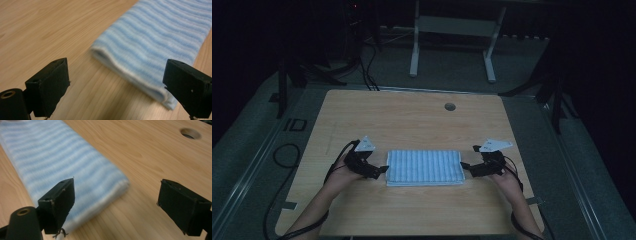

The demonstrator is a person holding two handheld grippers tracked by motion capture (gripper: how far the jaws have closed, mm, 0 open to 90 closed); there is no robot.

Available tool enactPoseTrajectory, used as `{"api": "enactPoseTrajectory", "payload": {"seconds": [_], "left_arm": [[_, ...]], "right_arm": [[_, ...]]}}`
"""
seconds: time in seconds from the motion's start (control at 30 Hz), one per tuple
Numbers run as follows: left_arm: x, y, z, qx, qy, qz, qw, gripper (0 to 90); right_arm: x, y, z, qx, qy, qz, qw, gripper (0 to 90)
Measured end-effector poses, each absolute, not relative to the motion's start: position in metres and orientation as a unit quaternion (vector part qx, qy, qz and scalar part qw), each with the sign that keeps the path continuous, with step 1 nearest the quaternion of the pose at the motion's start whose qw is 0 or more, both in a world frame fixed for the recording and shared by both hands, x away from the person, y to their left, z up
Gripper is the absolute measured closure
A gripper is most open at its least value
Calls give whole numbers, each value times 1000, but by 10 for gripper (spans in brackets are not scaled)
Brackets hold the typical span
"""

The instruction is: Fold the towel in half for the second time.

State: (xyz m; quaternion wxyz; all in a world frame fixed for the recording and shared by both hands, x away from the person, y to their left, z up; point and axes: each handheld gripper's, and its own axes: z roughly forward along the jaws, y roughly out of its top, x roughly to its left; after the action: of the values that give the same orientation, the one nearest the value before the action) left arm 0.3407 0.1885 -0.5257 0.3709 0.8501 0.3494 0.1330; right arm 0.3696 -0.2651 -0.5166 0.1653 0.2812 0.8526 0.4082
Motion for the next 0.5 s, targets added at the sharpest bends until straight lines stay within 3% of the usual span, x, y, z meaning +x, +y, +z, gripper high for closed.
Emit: {"api": "enactPoseTrajectory", "payload": {"seconds": [0.5], "left_arm": [[308, 242, -543, 813, 402, 154, 392, 72]], "right_arm": [[340, -316, -533, 331, 833, 406, 180, 140]]}}
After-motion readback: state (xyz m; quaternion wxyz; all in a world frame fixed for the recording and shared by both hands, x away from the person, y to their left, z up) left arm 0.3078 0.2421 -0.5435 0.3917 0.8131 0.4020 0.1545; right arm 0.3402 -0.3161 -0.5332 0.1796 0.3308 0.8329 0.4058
